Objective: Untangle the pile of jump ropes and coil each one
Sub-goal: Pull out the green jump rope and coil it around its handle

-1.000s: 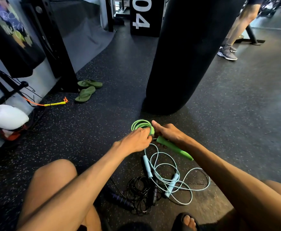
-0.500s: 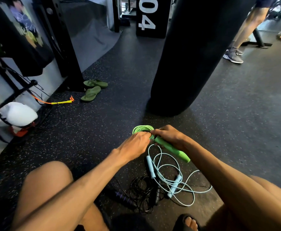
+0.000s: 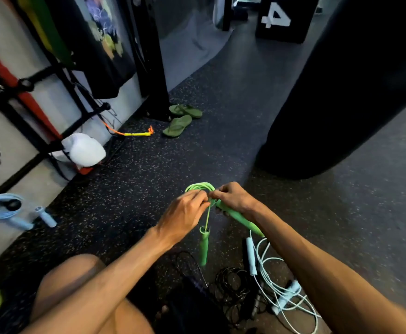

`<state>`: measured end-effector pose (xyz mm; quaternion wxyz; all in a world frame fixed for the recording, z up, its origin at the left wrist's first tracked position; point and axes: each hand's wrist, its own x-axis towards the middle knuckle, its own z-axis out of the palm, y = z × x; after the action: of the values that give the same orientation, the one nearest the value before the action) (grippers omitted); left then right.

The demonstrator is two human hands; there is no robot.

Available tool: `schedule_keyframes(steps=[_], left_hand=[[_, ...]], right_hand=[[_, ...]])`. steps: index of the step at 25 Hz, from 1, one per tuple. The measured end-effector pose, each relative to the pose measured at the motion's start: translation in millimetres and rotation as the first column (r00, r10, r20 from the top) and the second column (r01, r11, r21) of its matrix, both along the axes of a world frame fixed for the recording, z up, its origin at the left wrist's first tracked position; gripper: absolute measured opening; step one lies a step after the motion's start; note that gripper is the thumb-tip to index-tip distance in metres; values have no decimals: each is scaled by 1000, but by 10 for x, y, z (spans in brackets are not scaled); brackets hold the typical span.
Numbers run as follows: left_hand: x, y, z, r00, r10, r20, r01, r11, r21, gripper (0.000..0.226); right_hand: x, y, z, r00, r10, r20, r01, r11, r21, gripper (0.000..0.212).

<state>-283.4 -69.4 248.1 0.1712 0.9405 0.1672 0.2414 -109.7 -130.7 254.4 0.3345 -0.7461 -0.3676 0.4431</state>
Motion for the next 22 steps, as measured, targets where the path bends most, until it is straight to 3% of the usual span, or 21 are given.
schedule_keyframes(steps=[7,11,13,14,16,18,20,22], left_hand=[[-132,625,-336,928,359,100,-351,932,-89,13],[-272,1017,-423,759,630,166,-618,777,-121,29],[-459,1252,-584,669,727,151,-655,674,-342,39],[-569,1352,-675,626,771,117,-623,584,-520,42],[-809,1467,-803,544,839,20,-432,300,-850,40],[-1061,1486,-860,495,868,-32,-119,32,-992,36],[-1369,1493,-927,438,899,-19,83,-61,-995,45],[-1662,1462,-1033,378,926,8,153,-54,-987,54]], right_hand=[[-65,1056,-291,964,265,4,-265,964,33,25],[-285,1657,-368,918,396,25,-397,916,62,29],[-469,1895,-462,891,455,10,-454,889,64,27],[-578,2001,-520,878,478,-7,-477,877,60,26],[-808,2174,-632,860,508,-51,-505,861,58,22],[-1041,2301,-724,835,546,-66,-542,838,63,21],[-1299,2411,-823,804,589,-81,-585,808,71,20],[-1568,2499,-927,771,630,-97,-625,777,75,17]])
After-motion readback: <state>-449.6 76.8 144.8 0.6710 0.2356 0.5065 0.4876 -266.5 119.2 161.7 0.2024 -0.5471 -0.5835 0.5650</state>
